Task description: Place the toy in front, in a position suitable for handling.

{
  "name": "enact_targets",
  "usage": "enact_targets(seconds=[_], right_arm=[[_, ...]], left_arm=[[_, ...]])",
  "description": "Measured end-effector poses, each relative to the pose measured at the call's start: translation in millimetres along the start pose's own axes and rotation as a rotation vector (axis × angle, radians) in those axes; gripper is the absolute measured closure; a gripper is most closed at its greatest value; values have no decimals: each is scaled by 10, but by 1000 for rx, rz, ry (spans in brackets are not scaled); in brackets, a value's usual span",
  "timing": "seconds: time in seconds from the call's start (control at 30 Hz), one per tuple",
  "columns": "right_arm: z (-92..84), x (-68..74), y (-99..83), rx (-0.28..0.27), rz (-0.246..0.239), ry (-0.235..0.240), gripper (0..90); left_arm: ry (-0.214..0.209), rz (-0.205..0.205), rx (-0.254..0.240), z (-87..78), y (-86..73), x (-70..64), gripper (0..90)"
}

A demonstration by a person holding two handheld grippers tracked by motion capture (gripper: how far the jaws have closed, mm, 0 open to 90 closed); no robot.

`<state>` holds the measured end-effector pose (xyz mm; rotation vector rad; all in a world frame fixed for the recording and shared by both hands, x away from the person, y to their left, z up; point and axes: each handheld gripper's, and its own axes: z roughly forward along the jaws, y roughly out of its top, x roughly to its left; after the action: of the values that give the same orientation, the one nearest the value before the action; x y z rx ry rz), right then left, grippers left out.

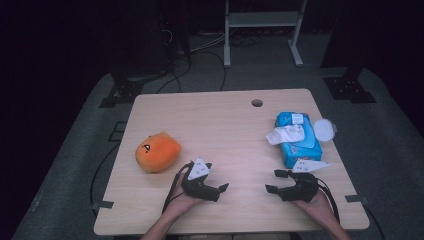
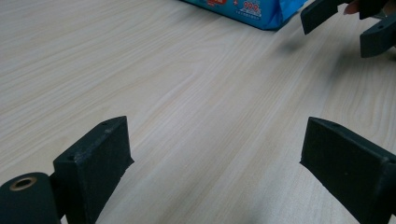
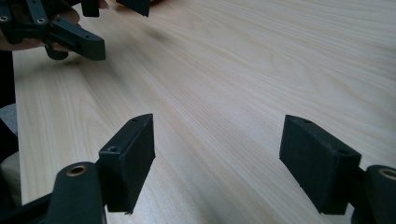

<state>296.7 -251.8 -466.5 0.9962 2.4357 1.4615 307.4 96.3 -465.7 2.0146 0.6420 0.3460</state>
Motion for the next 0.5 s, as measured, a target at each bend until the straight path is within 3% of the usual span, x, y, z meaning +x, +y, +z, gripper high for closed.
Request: enact_targets(seconds=[0.27,0.5], right_arm=[[-12,-18,0,-5,4,0,253],[15,-18,14,-1,4,0,253]], left_arm=[[-19,-3,-5,0,21,-26,78],[-18,8,-50,-147,149,-4,78]])
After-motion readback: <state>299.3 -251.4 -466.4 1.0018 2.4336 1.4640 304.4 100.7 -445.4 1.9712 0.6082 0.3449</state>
